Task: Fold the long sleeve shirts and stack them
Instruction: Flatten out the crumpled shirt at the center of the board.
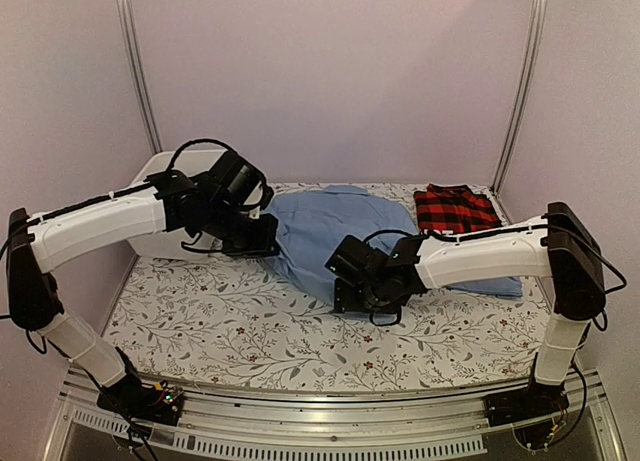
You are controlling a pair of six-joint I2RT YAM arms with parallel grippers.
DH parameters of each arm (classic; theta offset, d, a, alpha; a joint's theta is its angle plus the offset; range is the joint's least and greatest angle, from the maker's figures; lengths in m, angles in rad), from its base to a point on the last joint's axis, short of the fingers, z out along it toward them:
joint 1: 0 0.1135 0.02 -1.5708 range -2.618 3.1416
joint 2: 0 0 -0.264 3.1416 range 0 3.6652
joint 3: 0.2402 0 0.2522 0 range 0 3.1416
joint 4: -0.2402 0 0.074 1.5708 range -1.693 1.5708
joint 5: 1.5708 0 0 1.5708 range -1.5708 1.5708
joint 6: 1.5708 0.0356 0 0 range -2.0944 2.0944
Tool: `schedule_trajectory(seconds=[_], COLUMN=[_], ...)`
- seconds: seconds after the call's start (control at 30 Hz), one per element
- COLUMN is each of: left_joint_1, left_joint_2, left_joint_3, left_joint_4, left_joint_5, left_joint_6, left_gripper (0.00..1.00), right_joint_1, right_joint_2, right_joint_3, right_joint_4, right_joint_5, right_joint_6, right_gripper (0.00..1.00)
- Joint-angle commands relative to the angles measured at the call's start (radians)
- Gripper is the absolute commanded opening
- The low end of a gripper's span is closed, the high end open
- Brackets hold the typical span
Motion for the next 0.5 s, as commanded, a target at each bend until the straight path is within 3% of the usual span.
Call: schedule_trajectory(seconds=[0.0, 0.07, 0.2, 0.37, 0.47], left_joint_1=[0.028, 0.041, 0.075, 0.119, 0.135], left_joint_2=[0.007, 0.007, 0.001, -0.009, -0.012], left_joint_3=[0.023, 0.022, 0.01, -0.02, -0.031], left_joint_4=[0.023, 0.024, 0.022, 0.023, 0.023], left_joint_5=[0.031, 0.037, 0.043, 0.056, 0.059], left_joint_6=[0.026, 0.028, 0.04, 0.055, 0.06], left_gripper=[0.0, 0.0, 0.0, 0.0, 0.0], right_joint_1=[-0.039, -0.047, -0.048, -0.051, -0.053], right_joint_2=[0.058, 0.075, 0.067, -0.01, -0.055], right_joint_3=[0.025, 0.027, 0.0, -0.077, -0.1], right_joint_4=[-0.029, -0.037, -0.063, -0.064, -0.071], right_joint_5=[0.037, 0.04, 0.055, 0.061, 0.065], right_joint_6=[0.028, 0.023, 0.023, 0.026, 0.021], right_gripper=[0.83, 0.83, 0.71, 0.51, 0.3])
